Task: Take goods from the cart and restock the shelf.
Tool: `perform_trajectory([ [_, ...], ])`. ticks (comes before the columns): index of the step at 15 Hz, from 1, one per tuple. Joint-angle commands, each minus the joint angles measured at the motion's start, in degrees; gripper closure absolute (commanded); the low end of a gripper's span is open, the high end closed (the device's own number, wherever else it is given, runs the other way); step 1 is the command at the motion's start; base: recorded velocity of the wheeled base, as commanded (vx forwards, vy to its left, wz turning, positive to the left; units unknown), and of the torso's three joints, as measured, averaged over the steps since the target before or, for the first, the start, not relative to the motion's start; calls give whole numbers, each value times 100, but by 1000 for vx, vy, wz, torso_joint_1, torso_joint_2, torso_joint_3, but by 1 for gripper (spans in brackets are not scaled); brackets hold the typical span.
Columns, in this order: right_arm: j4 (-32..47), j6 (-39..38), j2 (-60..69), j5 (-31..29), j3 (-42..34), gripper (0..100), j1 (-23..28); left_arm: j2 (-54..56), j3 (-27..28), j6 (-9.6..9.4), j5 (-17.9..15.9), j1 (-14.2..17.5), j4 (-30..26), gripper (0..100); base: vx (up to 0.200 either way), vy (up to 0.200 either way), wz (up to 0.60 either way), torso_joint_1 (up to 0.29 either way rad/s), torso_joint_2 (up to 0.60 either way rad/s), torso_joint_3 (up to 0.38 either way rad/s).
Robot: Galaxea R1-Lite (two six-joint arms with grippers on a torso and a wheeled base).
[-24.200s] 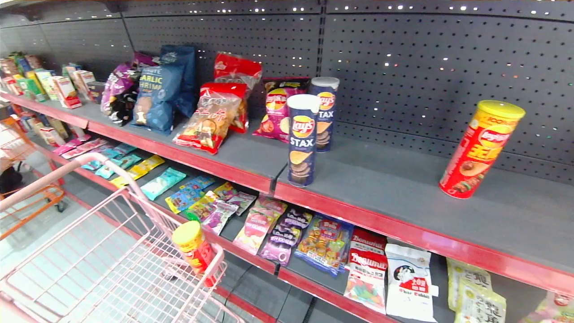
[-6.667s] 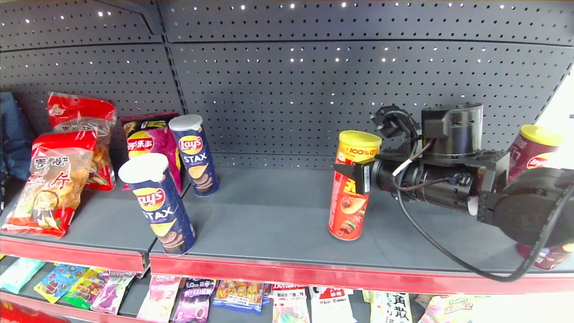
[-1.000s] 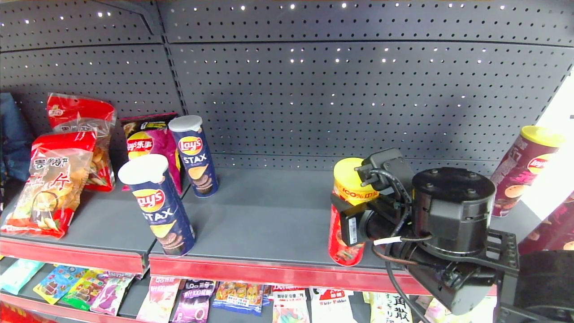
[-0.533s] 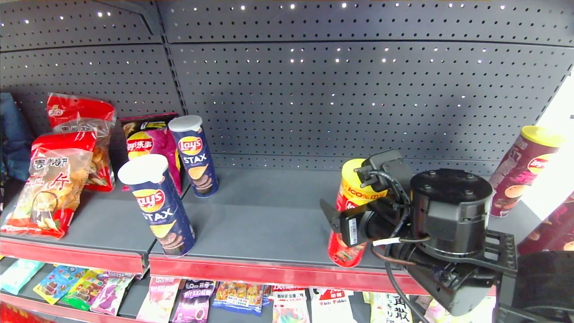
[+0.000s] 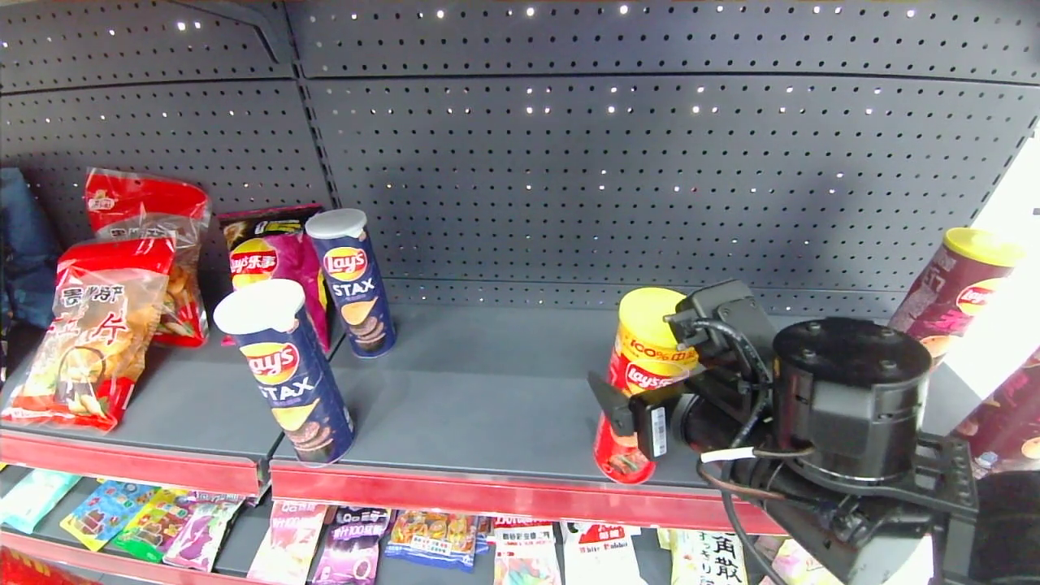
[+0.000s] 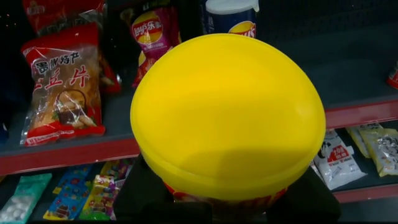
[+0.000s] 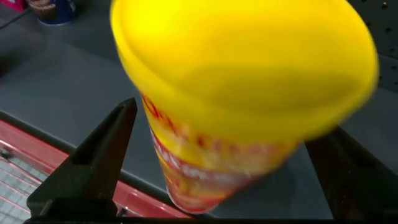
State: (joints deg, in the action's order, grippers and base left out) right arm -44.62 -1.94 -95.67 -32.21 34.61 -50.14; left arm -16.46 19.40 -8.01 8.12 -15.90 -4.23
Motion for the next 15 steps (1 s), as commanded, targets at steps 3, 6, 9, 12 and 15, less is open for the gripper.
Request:
perform_trajectory([
  [3, -3, -26, 655, 4, -429, 0, -5, 2, -67, -8, -3, -1, 1, 100, 0, 0, 0, 0, 0, 0],
  [6, -3, -105, 1147, 30, -824, 0, -66, -7, -67, 1, -38, -10, 1, 100, 0, 0, 0, 0, 0, 0],
  [9, -3, -105, 1657, 197, -1185, 0, -136, -7, -67, 1, -56, -10, 1, 100, 0, 0, 0, 0, 0, 0],
  [12, 6, -105, 2017, 224, -1264, 0, -145, -7, -85, 1, -74, -10, 1, 100, 0, 0, 0, 0, 0, 0],
  [15, 50, 141, 2685, 320, -1694, 0, -101, -24, -59, 1, -241, -19, 1, 100, 0, 0, 0, 0, 0, 0],
])
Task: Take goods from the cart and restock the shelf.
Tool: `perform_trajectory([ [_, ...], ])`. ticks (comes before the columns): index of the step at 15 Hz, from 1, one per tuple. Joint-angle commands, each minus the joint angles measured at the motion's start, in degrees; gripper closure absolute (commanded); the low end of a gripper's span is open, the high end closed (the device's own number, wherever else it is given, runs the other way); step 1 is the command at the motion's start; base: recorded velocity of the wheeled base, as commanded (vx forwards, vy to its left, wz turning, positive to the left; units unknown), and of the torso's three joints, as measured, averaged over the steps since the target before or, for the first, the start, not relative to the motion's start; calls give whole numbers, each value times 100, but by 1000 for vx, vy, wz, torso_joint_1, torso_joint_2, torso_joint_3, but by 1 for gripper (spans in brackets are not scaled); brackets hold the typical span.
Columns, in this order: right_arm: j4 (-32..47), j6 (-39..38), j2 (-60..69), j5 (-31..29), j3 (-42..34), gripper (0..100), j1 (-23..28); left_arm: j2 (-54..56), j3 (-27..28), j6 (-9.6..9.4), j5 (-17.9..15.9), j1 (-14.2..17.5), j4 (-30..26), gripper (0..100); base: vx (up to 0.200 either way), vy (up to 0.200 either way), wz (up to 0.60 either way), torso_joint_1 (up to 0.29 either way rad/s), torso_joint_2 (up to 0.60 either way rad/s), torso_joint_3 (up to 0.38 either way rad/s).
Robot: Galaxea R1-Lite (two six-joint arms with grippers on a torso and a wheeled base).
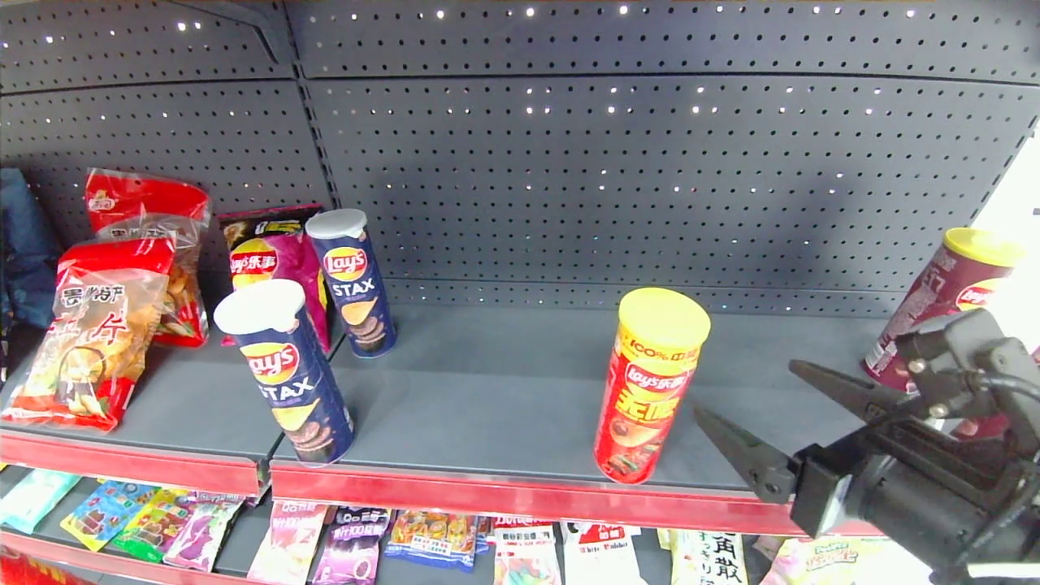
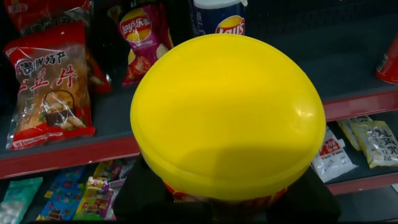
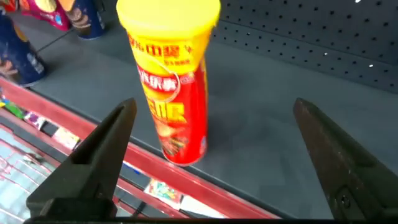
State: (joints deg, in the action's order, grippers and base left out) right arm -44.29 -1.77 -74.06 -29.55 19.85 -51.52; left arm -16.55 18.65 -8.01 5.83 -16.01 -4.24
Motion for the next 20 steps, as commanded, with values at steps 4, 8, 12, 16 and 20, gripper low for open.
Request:
perform_trajectory([
  [4, 869, 1012, 1631, 441, -7, 0, 1030, -6, -2, 1, -231, -8, 2, 100, 0, 0, 0, 0, 0, 0],
  [8, 3805, 1082, 3442, 2111, 608, 0, 3798, -85, 209, 10, -468, -8, 20, 100, 0, 0, 0, 0, 0, 0],
  [12, 6046, 1091, 5525, 2146, 643, 0, 4589, -507, 710, 10, -565, -17, 20, 100, 0, 0, 0, 0, 0, 0],
  [16, 6960, 1293, 6861, 2015, 160, 0, 4642, -551, 824, 326, -1919, -34, 2, 100, 0, 0, 0, 0, 0, 0],
  [20, 6521, 836, 6870, 1944, -359, 0, 4642, -428, 824, 555, -1963, -17, -15, 100, 0, 0, 0, 0, 0, 0],
])
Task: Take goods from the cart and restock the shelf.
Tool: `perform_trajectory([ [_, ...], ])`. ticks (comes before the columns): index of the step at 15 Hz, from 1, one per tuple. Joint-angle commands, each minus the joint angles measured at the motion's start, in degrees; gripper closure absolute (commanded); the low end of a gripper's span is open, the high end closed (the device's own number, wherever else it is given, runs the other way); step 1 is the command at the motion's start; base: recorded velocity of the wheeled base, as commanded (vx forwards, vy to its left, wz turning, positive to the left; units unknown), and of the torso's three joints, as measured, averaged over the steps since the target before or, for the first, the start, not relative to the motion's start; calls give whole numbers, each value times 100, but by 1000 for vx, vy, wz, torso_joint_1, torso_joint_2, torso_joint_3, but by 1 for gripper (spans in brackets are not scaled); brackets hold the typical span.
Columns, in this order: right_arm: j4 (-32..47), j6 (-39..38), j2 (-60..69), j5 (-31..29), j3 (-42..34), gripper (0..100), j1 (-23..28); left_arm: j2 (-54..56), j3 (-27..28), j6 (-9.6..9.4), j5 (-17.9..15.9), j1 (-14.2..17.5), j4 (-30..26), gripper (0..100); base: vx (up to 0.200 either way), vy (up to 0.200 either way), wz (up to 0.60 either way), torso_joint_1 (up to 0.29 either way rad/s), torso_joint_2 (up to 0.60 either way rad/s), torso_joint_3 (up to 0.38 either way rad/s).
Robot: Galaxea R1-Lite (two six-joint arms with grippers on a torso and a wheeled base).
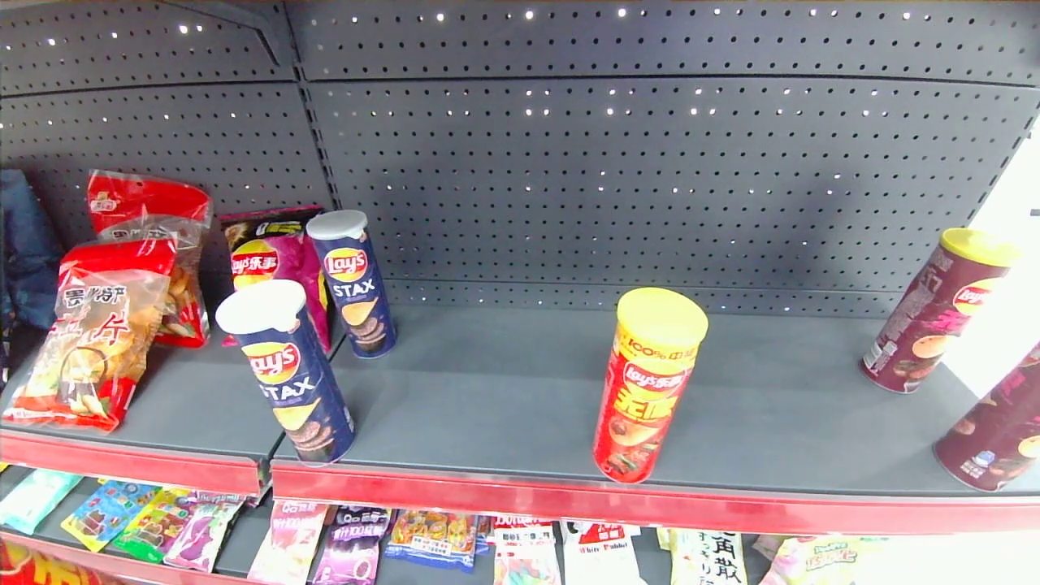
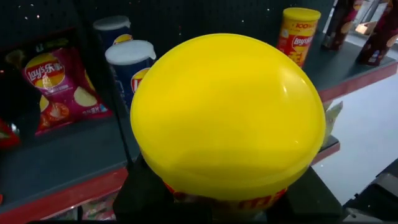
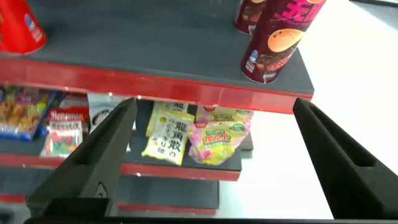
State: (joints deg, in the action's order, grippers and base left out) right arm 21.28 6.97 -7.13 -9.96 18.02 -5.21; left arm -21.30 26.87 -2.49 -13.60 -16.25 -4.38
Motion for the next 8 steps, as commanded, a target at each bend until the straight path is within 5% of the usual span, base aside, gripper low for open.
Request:
perform_trajectory([
  [1, -371, -170, 177, -50, -501, 0, 11, 91, 3, 20, 227, 61, -2, 100, 0, 0, 0, 0, 0, 0],
  [2, -538, -214, 168, -50, -686, 0, 11, 73, 11, 11, 473, 122, -2, 100, 0, 0, 0, 0, 0, 0],
  [3, -1170, -328, 168, -24, -1230, 0, 2, -68, 3, 3, 1229, 271, -2, 100, 0, 0, 0, 0, 0, 0],
  [8, -1487, -398, 168, 767, -1380, 0, -16, -243, -33, -164, 1440, 280, 16, 100, 0, 0, 0, 0, 0, 0],
])
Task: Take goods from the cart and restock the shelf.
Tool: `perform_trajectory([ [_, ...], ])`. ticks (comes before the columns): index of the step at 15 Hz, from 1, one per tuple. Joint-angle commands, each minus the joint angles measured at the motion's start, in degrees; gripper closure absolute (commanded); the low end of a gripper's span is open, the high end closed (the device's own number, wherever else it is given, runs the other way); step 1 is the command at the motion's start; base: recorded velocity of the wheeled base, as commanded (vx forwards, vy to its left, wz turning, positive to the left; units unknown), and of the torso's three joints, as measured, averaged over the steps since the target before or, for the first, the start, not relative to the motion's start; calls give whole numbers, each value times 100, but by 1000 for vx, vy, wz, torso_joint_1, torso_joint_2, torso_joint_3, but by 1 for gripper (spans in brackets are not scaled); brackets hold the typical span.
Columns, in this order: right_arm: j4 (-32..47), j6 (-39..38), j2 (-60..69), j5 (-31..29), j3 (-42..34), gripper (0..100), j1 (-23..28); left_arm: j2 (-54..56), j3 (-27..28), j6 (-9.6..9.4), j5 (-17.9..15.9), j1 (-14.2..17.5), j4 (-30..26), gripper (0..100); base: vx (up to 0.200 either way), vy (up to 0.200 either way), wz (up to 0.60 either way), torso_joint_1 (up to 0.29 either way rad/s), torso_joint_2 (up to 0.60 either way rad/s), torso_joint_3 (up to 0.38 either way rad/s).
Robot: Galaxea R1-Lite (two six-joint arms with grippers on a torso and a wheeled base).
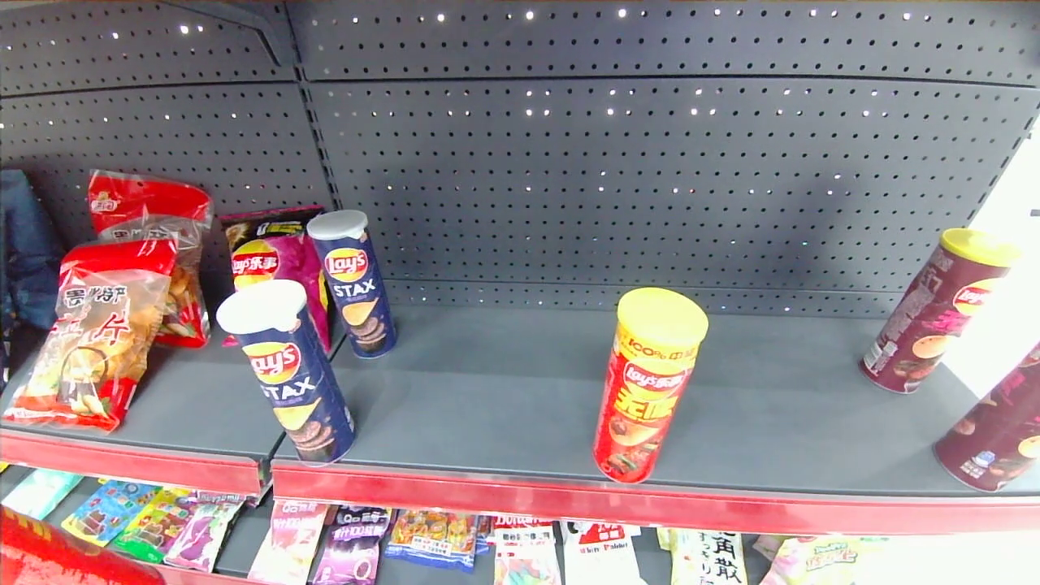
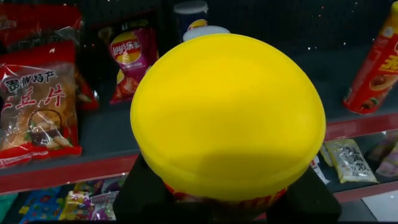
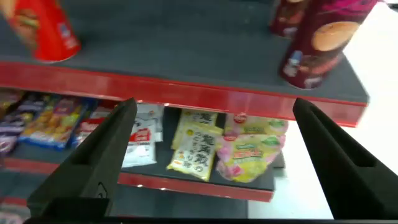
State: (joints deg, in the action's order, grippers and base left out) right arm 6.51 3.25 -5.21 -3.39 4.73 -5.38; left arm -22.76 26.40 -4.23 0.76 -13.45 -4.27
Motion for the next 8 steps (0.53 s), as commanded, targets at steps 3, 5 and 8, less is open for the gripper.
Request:
perform_trajectory([
  [3, -80, -18, -33, 75, -69, 0, 1, -115, -4, -412, 12, 0, 5, 100, 0, 0, 0, 0, 0, 0],
  [5, -80, -53, -33, -83, -77, 0, 1, -167, 14, -693, 74, 9, 5, 100, 0, 0, 0, 0, 0, 0],
  [8, -88, -71, -33, -364, -77, 0, 1, -229, 23, -807, 127, 9, 5, 100, 0, 0, 0, 0, 0, 0],
])
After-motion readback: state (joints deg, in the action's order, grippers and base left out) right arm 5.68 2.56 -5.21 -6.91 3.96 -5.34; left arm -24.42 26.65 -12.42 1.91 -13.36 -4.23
